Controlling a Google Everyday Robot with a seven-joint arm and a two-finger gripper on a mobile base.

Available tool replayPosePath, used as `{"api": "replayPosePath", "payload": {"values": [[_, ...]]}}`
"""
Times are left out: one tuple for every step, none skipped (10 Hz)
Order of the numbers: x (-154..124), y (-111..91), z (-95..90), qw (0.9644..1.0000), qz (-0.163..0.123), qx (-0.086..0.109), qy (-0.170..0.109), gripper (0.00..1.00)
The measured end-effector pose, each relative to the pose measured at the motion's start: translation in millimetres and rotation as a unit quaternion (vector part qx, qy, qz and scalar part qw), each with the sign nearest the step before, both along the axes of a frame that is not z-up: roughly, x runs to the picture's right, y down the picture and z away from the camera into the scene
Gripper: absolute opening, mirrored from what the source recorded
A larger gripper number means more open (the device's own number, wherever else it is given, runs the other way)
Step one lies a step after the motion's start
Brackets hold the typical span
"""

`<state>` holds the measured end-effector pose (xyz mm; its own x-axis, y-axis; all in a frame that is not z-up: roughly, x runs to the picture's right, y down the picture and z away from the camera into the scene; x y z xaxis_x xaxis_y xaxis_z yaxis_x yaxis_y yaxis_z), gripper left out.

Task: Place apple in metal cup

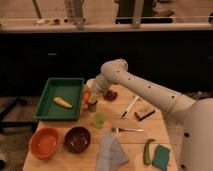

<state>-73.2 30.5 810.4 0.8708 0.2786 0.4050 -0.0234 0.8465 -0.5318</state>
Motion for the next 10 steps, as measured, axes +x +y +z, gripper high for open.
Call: {"api": "replayPosePath", "payload": {"values": [[0.9,-0.6,2.2,1.0000,0.001,-0.001,0.001,0.00],[1.8,-0.9,4.5,1.0000,0.003,-0.002,0.001,0.00],[3.3,-0.5,7.4,1.0000,0.006,-0.004,0.002,0.00],[5.5,-0.4,9.3,0.9999,0.009,-0.005,0.002,0.00],[7.2,-0.3,10.6,0.9999,0.011,-0.006,0.003,0.00],[9.0,-0.2,12.0,0.9999,0.011,-0.007,0.003,0.04],[8.8,-0.2,11.9,0.9999,0.011,-0.007,0.003,0.04],[8.4,-0.1,11.9,0.9999,0.010,-0.007,0.003,0.04],[8.8,-0.1,11.9,0.9999,0.011,-0.007,0.003,0.04],[8.5,-0.1,11.9,0.9999,0.010,-0.007,0.003,0.04]]}}
